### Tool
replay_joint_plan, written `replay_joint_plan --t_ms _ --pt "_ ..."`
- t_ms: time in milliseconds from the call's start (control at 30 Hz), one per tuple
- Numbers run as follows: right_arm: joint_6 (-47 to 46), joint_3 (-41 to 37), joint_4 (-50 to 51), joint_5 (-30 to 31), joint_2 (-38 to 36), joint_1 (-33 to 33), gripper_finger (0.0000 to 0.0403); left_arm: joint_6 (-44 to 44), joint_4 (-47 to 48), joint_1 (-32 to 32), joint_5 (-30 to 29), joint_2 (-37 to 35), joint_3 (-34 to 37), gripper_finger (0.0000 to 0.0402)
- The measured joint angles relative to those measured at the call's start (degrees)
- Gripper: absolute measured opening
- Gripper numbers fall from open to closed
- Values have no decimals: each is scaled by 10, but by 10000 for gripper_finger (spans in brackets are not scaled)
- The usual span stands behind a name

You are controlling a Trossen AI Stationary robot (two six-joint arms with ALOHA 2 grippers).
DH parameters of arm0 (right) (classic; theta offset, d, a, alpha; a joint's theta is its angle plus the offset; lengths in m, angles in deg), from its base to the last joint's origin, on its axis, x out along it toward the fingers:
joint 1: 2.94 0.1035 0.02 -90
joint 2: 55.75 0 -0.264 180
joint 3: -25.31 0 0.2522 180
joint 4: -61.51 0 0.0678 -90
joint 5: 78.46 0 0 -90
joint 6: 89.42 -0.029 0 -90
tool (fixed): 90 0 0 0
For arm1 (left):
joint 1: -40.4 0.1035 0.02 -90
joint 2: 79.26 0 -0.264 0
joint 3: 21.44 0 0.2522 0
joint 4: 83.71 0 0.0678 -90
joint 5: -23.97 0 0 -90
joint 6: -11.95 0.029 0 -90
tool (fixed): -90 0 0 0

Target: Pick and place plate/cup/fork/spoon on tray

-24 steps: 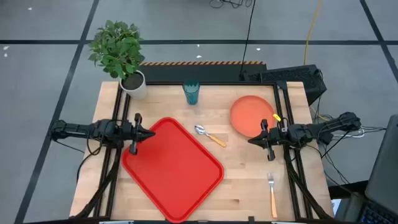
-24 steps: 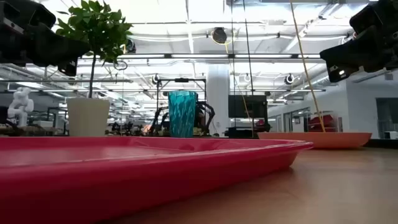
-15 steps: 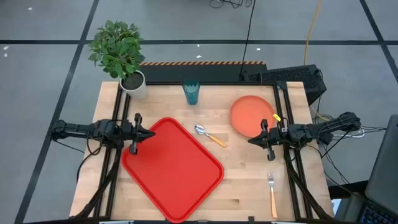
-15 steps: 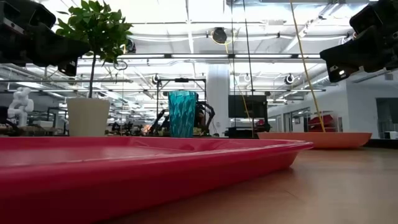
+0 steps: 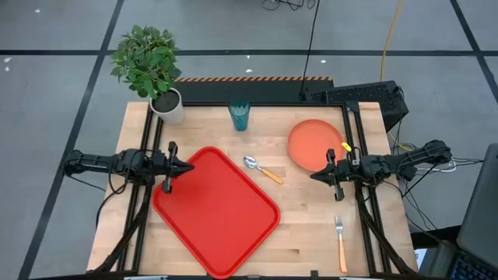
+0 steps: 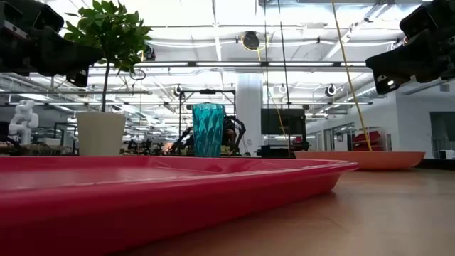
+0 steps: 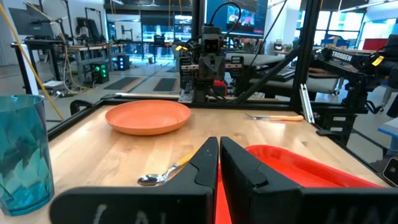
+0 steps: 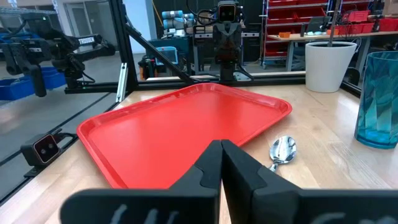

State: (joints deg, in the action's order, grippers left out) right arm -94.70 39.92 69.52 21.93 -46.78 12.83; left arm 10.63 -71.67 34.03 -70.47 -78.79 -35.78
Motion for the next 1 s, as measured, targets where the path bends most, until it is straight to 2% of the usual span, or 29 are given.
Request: replay_joint_plan --t_ms 800,1000 --pt "0 0 0 0 0 0 0 0 0 0 0 0 0 21" --pt "0 0 0 0 0 0 0 41 -2 0 -3 0 0 21"
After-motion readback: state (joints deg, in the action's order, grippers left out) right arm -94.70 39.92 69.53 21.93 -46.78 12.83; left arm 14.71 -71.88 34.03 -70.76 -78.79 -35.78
